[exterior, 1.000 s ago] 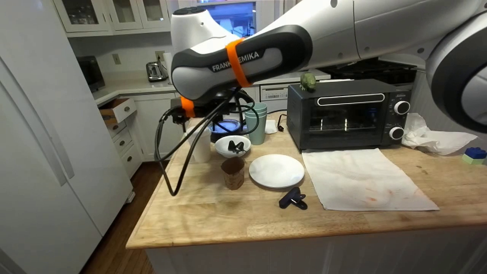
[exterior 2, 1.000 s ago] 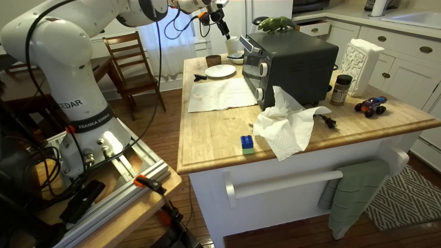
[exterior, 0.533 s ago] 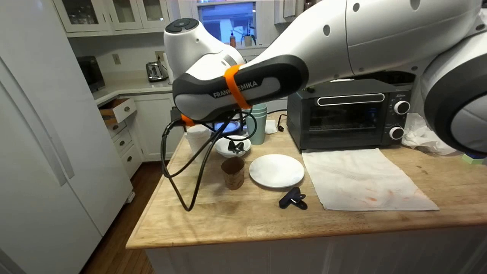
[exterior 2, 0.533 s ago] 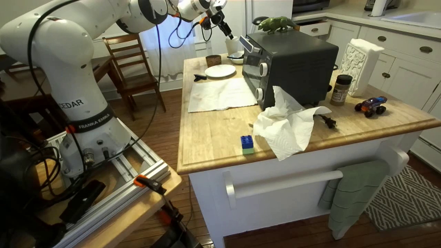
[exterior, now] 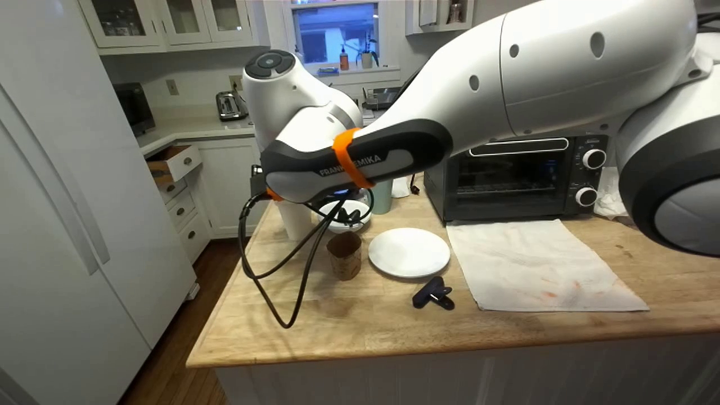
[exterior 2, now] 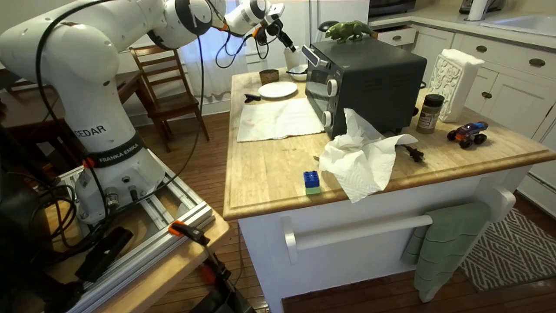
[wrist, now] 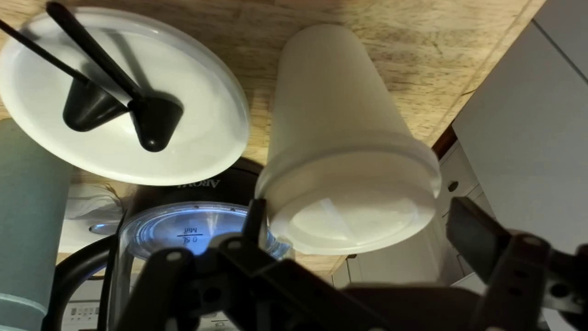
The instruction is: Remove the white lid from the paper cup on the left and put the white paper cup in the brown coffee sleeve
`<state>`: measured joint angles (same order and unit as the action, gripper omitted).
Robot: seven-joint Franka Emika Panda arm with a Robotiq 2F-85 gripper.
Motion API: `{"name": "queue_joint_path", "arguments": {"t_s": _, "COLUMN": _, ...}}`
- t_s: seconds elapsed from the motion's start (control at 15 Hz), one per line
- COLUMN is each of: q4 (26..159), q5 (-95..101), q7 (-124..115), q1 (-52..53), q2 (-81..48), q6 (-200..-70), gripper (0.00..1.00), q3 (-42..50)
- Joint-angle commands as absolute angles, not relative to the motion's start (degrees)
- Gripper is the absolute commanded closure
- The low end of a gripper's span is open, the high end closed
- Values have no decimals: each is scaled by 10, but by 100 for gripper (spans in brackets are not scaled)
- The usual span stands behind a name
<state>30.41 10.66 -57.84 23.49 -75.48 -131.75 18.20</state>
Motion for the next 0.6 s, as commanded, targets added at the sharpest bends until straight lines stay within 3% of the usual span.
{"name": "queue_joint_path", "arguments": {"t_s": 0.0, "q4": 275, "q5": 119, "q7": -612, "q1": 239, "q2": -780, "q6": -1329, "gripper": 0, "q3": 208}}
{"name": "queue_joint_path", "arguments": {"t_s": 0.33, "q4": 277, "q5": 117, "q7": -615, "q1": 245, "q2": -786, "q6": -1323, "gripper": 0, "q3": 231}}
{"name": "queue_joint_path", "arguments": {"t_s": 0.53, "q4": 278, "q5": 112, "q7": -608, "q1": 247, "q2": -784, "q6": -1317, "gripper": 33, "q3": 235}}
